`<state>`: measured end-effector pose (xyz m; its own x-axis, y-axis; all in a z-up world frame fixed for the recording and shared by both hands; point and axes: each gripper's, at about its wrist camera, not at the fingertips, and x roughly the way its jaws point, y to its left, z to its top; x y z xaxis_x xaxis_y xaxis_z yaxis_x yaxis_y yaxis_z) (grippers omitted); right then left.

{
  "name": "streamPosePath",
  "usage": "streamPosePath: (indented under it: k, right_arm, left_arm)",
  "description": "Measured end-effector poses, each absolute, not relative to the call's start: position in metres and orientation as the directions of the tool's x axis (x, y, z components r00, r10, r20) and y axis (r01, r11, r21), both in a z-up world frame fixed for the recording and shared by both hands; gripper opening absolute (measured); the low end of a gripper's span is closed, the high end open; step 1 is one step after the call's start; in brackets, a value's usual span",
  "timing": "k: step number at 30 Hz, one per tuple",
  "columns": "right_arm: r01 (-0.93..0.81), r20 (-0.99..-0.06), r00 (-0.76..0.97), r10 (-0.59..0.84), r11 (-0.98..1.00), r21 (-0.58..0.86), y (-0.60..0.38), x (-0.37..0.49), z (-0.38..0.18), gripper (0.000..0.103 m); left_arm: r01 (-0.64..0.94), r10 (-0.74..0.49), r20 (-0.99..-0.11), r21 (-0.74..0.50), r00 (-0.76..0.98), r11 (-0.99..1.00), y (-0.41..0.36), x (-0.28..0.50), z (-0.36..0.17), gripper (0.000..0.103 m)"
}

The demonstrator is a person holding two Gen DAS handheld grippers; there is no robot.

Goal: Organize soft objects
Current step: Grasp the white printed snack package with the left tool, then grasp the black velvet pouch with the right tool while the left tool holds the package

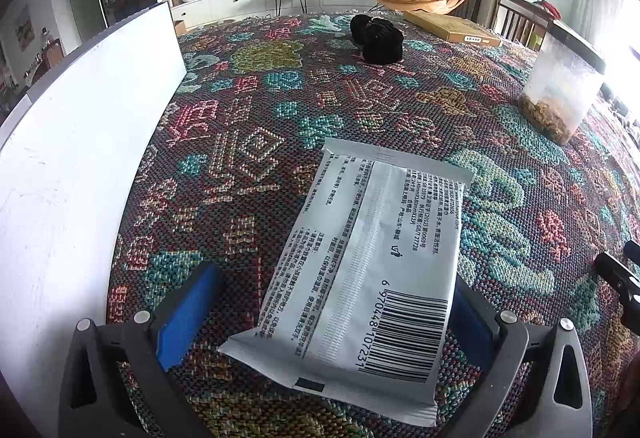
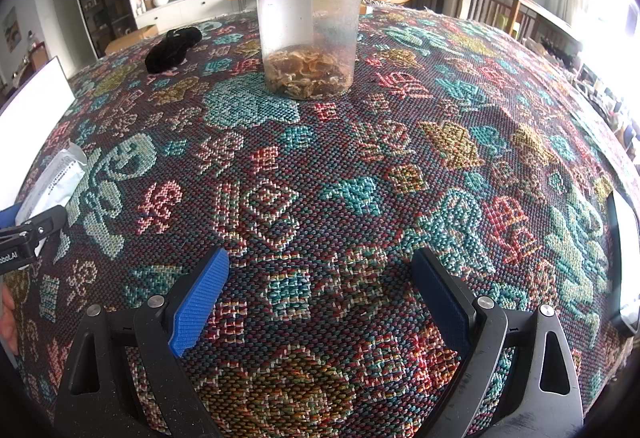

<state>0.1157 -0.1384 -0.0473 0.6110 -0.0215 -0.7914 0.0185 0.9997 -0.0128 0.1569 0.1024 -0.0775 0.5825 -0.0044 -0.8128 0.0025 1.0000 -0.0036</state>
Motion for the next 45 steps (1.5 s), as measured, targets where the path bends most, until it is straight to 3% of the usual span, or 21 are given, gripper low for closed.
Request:
streamPosePath:
  k: [15, 30, 36, 40, 45]
  right_arm:
    - [0.018, -0.791, 0.611, -0.021, 1.0, -0.013, -0.138, 0.115, -0.047, 0.094]
    - [0.011, -0.789, 0.615, -0.019, 1.0, -0.015, -0.135, 0.111, -0.049, 0.094]
    - [-0.17, -0.728, 0.669, 0.147, 0.985, 0.042, -0.096, 0.102, -0.026, 0.093]
    - [-0.304, -0.712, 0.66, 0.242, 0.952, 0.042, -0.048, 0.146, -0.002, 0.093]
    - [-0.329, -0.734, 0.622, 0.272, 0.942, 0.071, -0.006, 0.254, 0.013, 0.093]
  left_arm:
    - [-0.055, 0.026, -0.812, -0.008, 0.583, 0.998, 0.11, 0.16, -0.078, 0.103]
    - [-0.002, 0.0, -0.813, -0.002, 0.582, 1.0, 0.111, 0.158, -0.078, 0.103]
    - [-0.001, -0.003, -0.813, -0.005, 0.583, 1.0, 0.111, 0.158, -0.078, 0.103]
    - [0.001, -0.006, -0.813, -0.006, 0.582, 1.0, 0.111, 0.156, -0.078, 0.103]
    - [0.004, -0.014, -0.811, -0.015, 0.584, 1.0, 0.111, 0.155, -0.078, 0.103]
